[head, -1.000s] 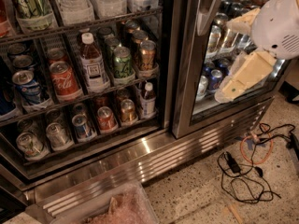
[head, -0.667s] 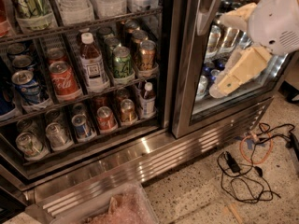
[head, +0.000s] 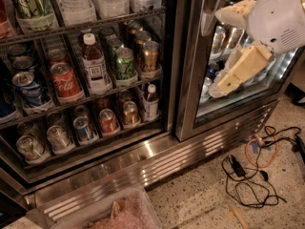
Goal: Pick water bottle from top shelf of fridge
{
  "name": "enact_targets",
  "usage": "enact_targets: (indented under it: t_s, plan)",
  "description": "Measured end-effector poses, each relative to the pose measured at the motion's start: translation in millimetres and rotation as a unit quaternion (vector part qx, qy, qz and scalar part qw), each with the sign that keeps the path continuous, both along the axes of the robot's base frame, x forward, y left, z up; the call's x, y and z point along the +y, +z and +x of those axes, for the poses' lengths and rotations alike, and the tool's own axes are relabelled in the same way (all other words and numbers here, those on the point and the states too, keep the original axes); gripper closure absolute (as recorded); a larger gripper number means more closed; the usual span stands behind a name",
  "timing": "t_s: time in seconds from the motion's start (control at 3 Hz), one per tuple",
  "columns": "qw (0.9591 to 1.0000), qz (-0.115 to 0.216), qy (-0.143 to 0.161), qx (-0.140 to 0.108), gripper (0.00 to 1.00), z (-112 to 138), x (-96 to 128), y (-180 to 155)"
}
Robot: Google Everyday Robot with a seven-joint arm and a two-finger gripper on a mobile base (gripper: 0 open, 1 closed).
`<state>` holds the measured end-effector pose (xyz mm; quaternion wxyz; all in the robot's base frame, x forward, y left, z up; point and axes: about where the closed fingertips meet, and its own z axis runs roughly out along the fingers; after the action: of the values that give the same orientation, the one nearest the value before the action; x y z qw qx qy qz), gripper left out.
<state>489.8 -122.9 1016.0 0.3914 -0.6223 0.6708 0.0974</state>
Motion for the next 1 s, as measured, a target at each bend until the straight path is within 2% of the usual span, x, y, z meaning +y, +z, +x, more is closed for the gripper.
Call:
enact_targets:
  t_s: [0.33, 1.0]
  plan:
    - [0.9998, 0.015, 0.002, -0.014, 0.0, 8, 10, 5]
    - [0.9976, 0.054, 0.003, -0.043, 0.0, 26, 46, 18]
